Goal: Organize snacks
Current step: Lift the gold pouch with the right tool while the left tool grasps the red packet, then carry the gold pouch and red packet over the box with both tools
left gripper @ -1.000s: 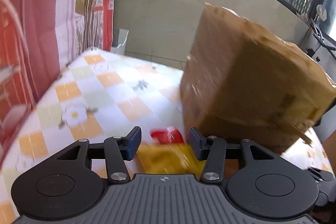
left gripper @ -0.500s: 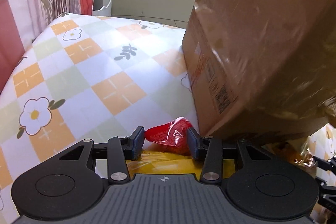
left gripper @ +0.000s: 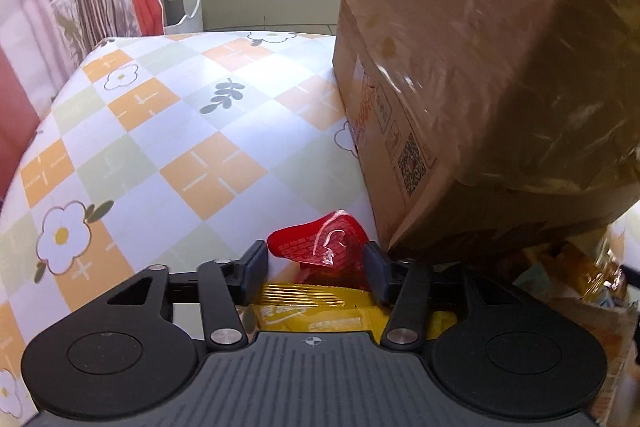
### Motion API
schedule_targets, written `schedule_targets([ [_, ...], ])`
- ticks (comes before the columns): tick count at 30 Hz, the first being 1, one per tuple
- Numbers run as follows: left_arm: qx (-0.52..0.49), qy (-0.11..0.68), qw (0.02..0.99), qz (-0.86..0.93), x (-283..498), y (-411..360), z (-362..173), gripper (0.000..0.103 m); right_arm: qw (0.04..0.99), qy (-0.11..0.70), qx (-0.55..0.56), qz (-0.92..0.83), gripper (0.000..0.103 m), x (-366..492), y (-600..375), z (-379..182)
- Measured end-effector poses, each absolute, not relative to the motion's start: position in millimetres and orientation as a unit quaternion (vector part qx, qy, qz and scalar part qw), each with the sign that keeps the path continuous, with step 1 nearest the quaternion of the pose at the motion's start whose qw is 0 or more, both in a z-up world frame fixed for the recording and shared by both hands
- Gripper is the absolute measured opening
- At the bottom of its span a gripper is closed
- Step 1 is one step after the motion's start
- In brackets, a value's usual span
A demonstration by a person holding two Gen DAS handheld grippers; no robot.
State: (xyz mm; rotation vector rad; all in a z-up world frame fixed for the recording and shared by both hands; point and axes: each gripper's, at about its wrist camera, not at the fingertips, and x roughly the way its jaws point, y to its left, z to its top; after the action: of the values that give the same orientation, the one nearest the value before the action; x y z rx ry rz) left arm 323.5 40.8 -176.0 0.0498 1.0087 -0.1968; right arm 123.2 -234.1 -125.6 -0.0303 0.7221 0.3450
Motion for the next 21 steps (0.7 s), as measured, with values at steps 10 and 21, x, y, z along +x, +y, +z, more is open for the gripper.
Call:
schedule_targets([
  [10,0.040,0.466,0.877,-0.110,279,39,-170,0.039,0.922,0.350,-0.016,0.168,0.046,122,-232,-125],
  [21,-0.019,0.414,0.906,-0.089,238,62,-136,0.008,0.922,0.349,-0.015,0.166,0.046,122,-232,-125],
])
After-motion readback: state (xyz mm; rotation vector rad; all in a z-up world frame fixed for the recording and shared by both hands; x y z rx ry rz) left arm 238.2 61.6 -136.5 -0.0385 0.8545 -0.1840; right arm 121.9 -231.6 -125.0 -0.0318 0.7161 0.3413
